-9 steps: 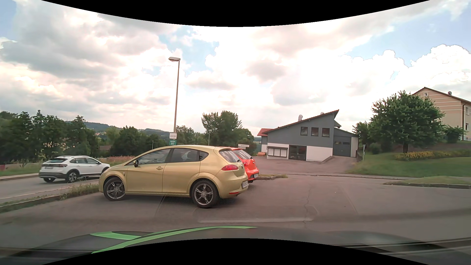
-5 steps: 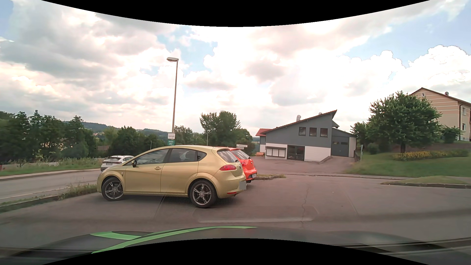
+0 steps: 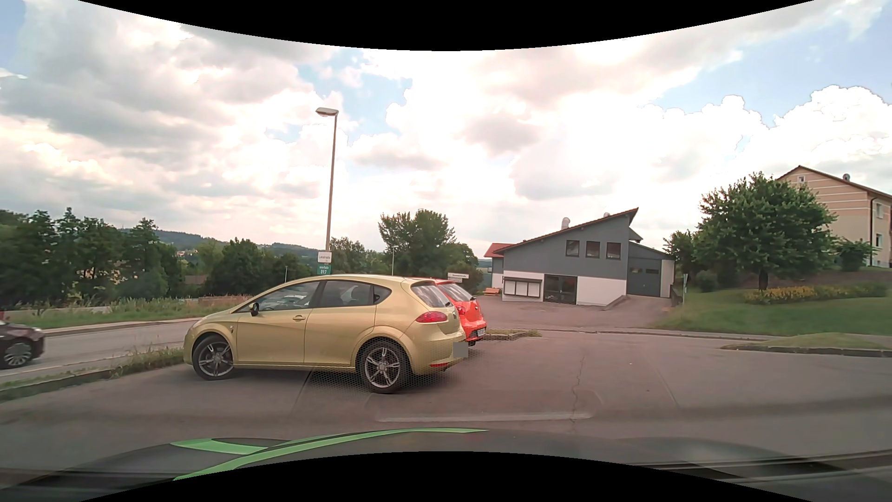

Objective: Follow the waypoints while adhering to traffic rules and regulations

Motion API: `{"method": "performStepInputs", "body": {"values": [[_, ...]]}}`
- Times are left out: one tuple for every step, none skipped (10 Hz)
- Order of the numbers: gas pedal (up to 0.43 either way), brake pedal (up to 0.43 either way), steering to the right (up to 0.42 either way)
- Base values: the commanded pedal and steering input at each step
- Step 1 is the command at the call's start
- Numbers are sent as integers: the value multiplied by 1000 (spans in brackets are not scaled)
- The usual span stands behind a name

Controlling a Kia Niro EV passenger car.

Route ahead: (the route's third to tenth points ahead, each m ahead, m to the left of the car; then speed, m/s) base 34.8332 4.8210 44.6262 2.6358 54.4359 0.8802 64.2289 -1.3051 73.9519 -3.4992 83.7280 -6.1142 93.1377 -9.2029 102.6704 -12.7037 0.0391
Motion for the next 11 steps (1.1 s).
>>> {"method": "performStepInputs", "body": {"values": [[0, 238, -706], [0, 244, -600], [0, 244, -478], [0, 232, -349], [0, 201, -250], [0, 201, -228], [0, 201, -241], [0, 195, -281], [0, 171, -287], [0, 146, -235], [0, 128, -131]]}}
